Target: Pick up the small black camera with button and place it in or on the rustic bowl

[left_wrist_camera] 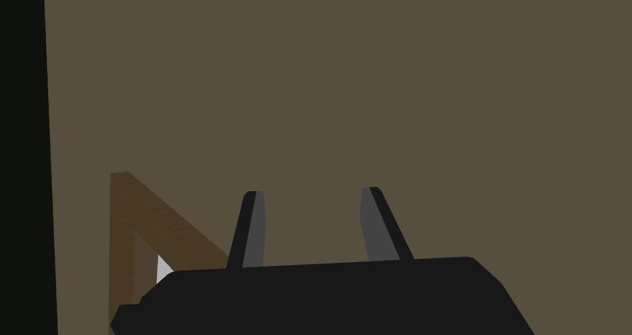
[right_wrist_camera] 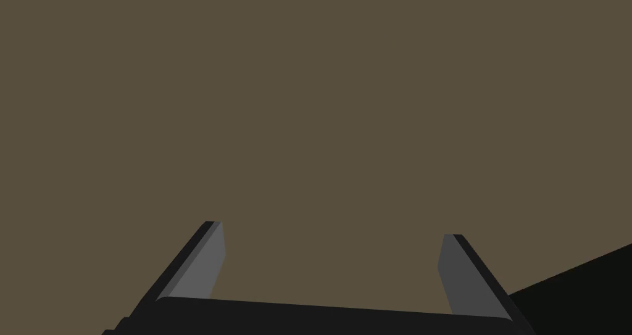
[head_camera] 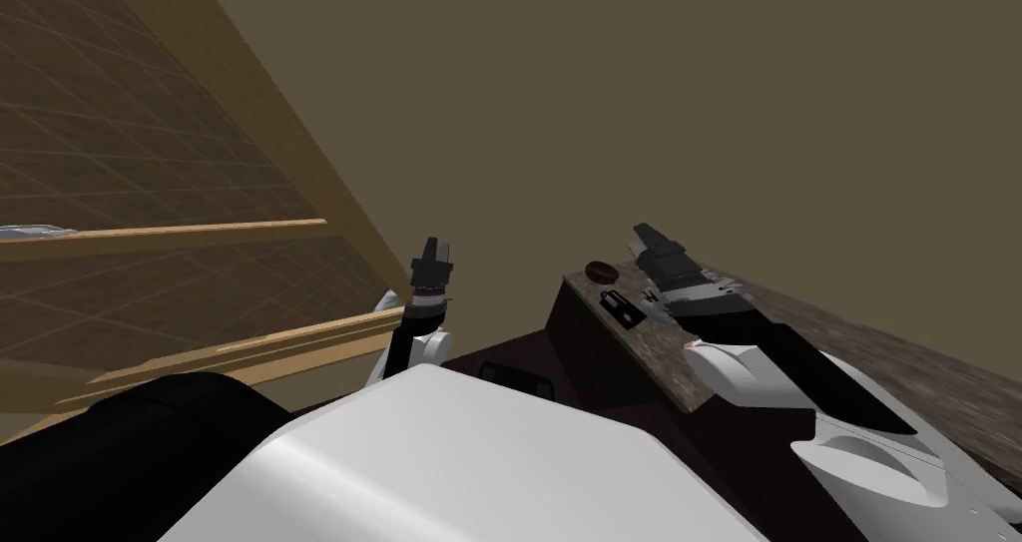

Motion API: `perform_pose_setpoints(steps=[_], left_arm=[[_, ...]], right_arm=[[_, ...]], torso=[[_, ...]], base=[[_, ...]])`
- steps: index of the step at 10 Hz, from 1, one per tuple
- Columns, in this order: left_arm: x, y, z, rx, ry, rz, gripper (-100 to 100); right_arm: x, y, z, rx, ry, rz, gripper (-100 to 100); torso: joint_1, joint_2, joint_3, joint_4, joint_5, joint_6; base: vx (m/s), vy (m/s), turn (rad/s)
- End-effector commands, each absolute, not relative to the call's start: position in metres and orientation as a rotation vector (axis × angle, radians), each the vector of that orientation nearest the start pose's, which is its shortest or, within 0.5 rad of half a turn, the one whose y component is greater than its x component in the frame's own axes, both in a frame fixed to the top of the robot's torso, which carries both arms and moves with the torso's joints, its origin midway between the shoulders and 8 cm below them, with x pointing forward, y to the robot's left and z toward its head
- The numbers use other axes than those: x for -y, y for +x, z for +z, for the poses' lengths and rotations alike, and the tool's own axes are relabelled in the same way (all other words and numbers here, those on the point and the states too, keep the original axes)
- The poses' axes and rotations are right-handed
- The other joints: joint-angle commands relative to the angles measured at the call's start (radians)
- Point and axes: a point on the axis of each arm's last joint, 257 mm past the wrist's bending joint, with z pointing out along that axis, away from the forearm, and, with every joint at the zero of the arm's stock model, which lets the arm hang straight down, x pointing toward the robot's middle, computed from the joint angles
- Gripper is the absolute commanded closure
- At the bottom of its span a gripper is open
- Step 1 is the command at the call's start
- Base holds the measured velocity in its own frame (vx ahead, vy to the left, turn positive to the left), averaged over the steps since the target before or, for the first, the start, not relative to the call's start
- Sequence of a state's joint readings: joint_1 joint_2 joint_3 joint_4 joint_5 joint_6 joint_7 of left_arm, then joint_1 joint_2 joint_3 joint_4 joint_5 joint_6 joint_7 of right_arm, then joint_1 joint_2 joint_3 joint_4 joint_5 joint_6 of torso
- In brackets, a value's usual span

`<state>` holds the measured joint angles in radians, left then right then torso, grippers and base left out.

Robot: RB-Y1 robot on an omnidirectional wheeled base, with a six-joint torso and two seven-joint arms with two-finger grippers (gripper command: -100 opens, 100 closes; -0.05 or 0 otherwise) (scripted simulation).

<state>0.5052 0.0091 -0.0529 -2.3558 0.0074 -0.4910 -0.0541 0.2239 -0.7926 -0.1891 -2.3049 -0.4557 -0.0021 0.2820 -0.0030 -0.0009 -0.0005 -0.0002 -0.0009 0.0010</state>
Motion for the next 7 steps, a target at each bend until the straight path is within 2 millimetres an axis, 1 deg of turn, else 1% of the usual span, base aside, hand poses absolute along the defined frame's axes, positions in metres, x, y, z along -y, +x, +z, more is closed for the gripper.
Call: perform_pose_setpoints(steps=[1, 2, 3, 4, 5, 6, 7], left_arm=[[-0.26, 0.331, 0.054, -0.584, -0.594, -1.323, 0], [-0.26, 0.331, 0.054, -0.584, -0.594, -1.323, 0], [-0.26, 0.331, 0.054, -0.584, -0.594, -1.322, 0], [-0.26, 0.331, 0.054, -0.584, -0.594, -1.323, 0], [-0.26, 0.331, 0.054, -0.584, -0.594, -1.322, 0], [-0.26, 0.331, 0.054, -0.584, -0.594, -1.323, 0], [-0.26, 0.331, 0.054, -0.584, -0.594, -1.322, 0]], right_arm=[[0.282, 0.44, 0.076, -1.241, 0.268, 0.985, -100], [0.28, 0.441, 0.076, -1.26, 0.243, 0.968, -100], [0.284, 0.448, 0.072, -1.3, 0.24, 0.929, -100], [0.283, 0.449, 0.071, -1.32, 0.221, 0.91, -100], [0.287, 0.455, 0.067, -1.362, 0.214, 0.87, -100], [0.286, 0.457, 0.065, -1.387, 0.194, 0.845, -100], [0.29, 0.463, 0.06, -1.426, 0.187, 0.805, -100]], torso=[[0.0, 0.0, 0.0, 0.0, 0.0, 0.0], [0.0, 0.0, 0.0, 0.0, 0.0, -0.001], [0.0, 0.0, 0.0, 0.0, 0.0, 0.0], [0.0, 0.0, 0.0, 0.0, 0.0, -0.001], [0.0, 0.0, 0.0, 0.0, 0.0, 0.0], [0.0, -0.001, 0.0, 0.0, 0.0, -0.001], [0.0, -0.001, 0.0, 0.0, 0.0, 0.0]], base=[[-0.008, -0.041, 0.276], [-0.007, -0.041, 0.147], [-0.006, -0.041, 0.258], [-0.004, -0.036, 0.155], [0.0, -0.04, 0.285], [-0.001, -0.04, 0.136], [-0.004, -0.038, 0.249]])
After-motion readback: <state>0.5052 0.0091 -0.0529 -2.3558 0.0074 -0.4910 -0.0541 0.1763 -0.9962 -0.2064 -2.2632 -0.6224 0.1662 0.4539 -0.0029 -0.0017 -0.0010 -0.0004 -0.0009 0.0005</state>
